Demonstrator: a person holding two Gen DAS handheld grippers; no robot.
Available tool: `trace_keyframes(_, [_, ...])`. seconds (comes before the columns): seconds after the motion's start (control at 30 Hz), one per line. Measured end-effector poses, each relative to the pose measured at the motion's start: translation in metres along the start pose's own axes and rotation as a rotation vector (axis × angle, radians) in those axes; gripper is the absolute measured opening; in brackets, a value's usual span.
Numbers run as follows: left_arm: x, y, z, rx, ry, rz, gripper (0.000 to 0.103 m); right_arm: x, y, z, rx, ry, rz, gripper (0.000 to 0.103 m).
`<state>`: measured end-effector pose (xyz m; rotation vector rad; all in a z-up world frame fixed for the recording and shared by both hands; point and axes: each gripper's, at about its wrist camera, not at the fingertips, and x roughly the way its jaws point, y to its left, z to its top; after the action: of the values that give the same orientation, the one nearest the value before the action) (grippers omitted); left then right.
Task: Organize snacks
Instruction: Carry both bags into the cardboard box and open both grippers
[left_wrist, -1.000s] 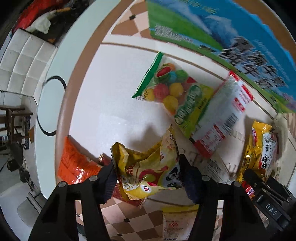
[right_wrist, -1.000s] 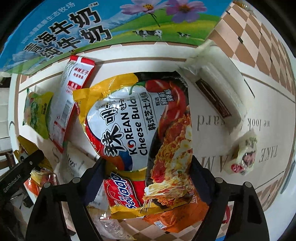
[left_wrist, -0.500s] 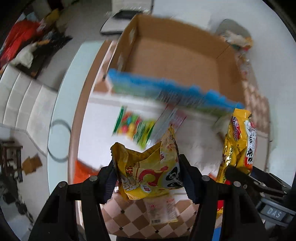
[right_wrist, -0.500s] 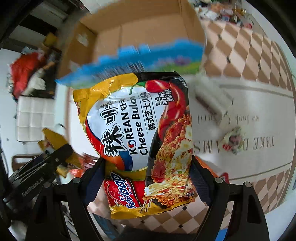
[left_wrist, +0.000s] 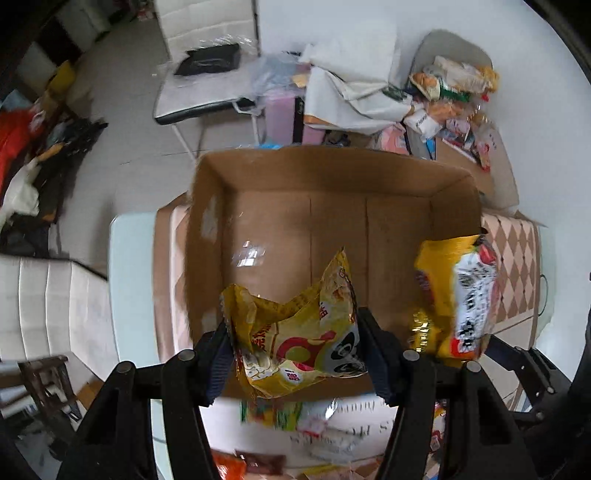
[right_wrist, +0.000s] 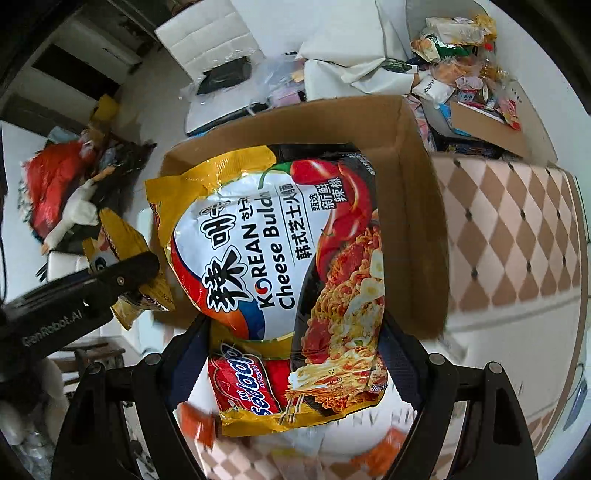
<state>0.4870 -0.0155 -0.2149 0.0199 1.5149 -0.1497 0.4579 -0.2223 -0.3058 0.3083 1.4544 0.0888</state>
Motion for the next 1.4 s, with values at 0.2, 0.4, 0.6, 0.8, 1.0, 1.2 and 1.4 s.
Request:
trace_keyframes(0.2, [0.056,-0.003,0.059,0.023,0.126,-0.046,0.059,0.037,0.018,0.065,0.035,0.055,-0.044,0.087])
trace_keyframes(0.4, [0.105,0.001,0.085,0.034,0.217,-0.061,0.059,0.083,0.005,0.091,0.060,0.086,-0.079,0.087])
trace_keyframes(0.6, [0.134,-0.004,0.094,0.035,0.259,-0.095,0.059,0.116,-0.006,0.103,0.063,0.115,-0.093,0.087])
trace_keyframes(0.8, [0.141,-0.011,0.093,0.064,0.253,-0.084,0.061,0.128,-0.005,0.108,0.041,0.123,-0.115,0.087])
trace_keyframes(1.0, [0.141,-0.006,0.095,0.021,0.224,-0.111,0.088,0.116,0.023,0.089,0.016,0.126,-0.168,0.096])
trace_keyframes(1.2, [0.128,-0.007,0.090,0.022,0.182,-0.112,0.089,0.104,0.037,0.084,0.000,0.120,-0.170,0.098])
trace_keyframes(1.4, [0.102,-0.009,0.075,0.022,0.104,-0.097,0.089,0.081,0.042,0.061,0.009,0.103,-0.168,0.098])
